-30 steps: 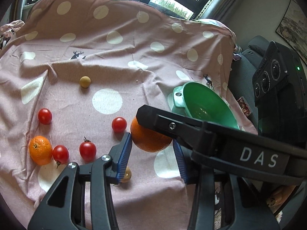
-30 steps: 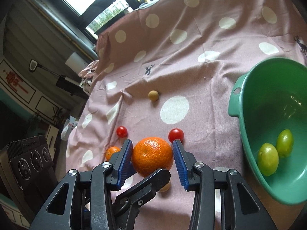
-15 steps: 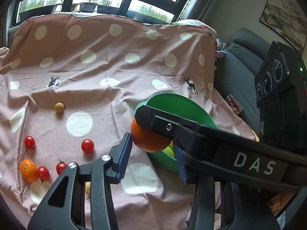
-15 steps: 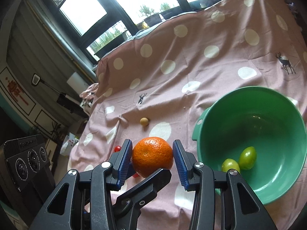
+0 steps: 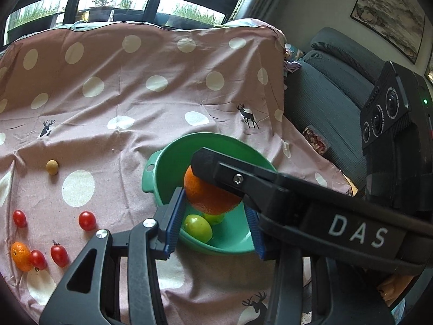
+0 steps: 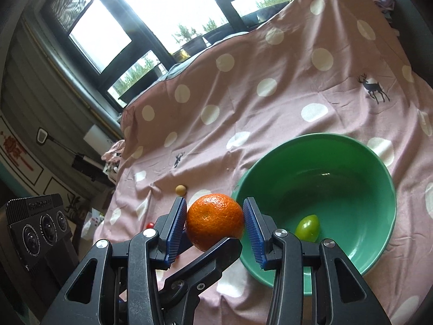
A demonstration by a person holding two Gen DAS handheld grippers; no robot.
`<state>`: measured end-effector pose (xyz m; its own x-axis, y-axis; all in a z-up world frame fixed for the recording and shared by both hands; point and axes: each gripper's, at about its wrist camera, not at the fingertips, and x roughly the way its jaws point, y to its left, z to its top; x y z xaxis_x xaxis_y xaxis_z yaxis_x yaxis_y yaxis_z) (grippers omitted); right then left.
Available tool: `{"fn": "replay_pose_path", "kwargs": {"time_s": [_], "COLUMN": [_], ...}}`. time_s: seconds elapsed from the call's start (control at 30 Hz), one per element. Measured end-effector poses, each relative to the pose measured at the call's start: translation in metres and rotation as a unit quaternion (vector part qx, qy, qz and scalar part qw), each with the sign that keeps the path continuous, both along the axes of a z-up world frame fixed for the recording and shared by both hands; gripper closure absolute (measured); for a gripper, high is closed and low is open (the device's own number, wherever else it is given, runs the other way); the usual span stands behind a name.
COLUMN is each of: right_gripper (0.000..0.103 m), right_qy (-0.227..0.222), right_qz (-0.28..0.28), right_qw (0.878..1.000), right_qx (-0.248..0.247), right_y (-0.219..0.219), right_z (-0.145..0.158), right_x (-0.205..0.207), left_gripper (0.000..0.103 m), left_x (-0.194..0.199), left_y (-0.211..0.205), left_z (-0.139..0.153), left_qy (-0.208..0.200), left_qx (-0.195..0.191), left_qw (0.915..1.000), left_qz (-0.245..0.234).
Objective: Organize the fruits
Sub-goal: 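Carry the mandarin in the right tool over the green bowl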
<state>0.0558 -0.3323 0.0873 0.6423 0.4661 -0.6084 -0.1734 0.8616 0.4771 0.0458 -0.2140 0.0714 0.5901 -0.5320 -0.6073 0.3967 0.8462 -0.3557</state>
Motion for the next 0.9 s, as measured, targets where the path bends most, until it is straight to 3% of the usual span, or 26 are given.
{"fn": "replay_pose_path", "kwargs": {"time_s": [0.47,0.9], "right_gripper": [0.057,0.057], "right_qy": [0.024,0.081], "right_qz": [-0.051,-0.081], "right_qw": [0.998,0.993], "right_qx": [0.004,0.0], "right_y": [-0.043,-0.069], "right_z": [-0.014,-0.042], "right_x": [0.01,0.031], "left_gripper": [0.059,0.059], "left_x": [0.023,0.052], "left_y": [-0.044,-0.071], "left_z": [-0.016,-0.046], "left_qy": [0.029,0.087], "left_qx": [0.003,0.012], "left_qw": [0.9989,0.9939], "left_qz": [-0.037,-0.067]}}
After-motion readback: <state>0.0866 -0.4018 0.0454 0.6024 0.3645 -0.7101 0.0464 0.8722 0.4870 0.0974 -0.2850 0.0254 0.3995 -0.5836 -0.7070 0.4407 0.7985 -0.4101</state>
